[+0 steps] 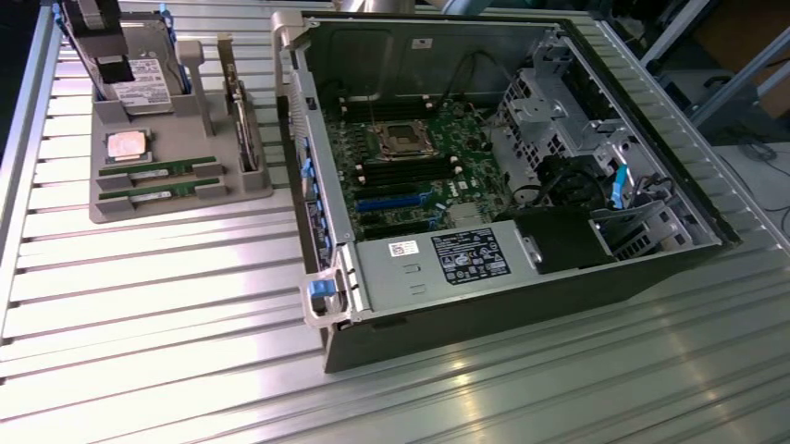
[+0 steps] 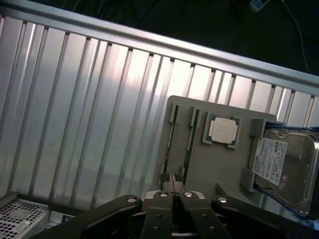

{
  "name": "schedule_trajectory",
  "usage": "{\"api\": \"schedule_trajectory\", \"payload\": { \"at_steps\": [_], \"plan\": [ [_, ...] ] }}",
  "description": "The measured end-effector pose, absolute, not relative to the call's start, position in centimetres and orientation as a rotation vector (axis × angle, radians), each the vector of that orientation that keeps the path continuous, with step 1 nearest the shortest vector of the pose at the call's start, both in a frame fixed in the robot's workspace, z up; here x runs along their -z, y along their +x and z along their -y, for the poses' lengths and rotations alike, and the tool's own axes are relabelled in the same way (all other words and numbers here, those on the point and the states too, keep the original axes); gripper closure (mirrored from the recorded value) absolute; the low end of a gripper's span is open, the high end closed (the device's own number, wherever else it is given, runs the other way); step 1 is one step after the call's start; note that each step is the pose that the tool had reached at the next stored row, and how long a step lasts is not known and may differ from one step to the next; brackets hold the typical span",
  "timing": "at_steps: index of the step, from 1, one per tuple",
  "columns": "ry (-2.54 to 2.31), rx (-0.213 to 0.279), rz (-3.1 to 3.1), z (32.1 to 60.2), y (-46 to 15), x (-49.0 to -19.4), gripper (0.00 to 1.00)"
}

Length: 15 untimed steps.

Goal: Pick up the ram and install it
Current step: 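Pick up the ram and move it above insertion slot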

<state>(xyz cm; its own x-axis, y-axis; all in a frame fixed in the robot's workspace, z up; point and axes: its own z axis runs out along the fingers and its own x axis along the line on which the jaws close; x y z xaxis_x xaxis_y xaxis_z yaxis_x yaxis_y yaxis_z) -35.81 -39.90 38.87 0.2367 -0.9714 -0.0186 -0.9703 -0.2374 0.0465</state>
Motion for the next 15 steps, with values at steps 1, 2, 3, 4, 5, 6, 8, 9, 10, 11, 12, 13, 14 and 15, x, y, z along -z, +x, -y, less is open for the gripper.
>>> {"api": "schedule_trajectory", "payload": {
  "at_steps": [1, 2, 3, 4, 5, 6, 8, 9, 10, 11, 12, 13, 14, 15],
  "plan": [
    [2.445, 0.068, 1.932, 39.89, -35.73, -38.84, 0.89],
    [2.434, 0.068, 1.946, 39.89, -35.56, -38.80, 0.89],
    [2.423, 0.068, 1.960, 39.89, -35.43, -38.76, 0.89],
    [2.415, 0.068, 1.970, 39.89, -35.42, -38.75, 0.89],
    [2.401, 0.069, 1.986, 39.89, -35.42, -38.75, 0.89],
    [2.385, 0.069, 2.007, 39.89, -35.42, -38.72, 0.89],
    [2.359, 0.069, 2.039, 39.89, -35.41, -38.68, 0.89],
    [2.345, 0.069, 2.055, 39.89, -35.41, -38.66, 0.89],
    [2.329, 0.070, 2.074, 39.89, -35.41, -38.64, 0.89],
    [2.310, 0.070, 2.095, 39.89, -35.41, -38.63, 0.89],
    [2.287, 0.070, 2.121, 39.89, -35.41, -38.61, 0.89],
    [2.264, 0.070, 2.146, 39.89, -35.41, -38.58, 0.89],
    [2.245, 0.070, 2.166, 39.89, -35.41, -38.56, 0.89],
    [2.227, 0.070, 2.185, 39.89, -35.38, -38.53, 0.89]
  ]
}}
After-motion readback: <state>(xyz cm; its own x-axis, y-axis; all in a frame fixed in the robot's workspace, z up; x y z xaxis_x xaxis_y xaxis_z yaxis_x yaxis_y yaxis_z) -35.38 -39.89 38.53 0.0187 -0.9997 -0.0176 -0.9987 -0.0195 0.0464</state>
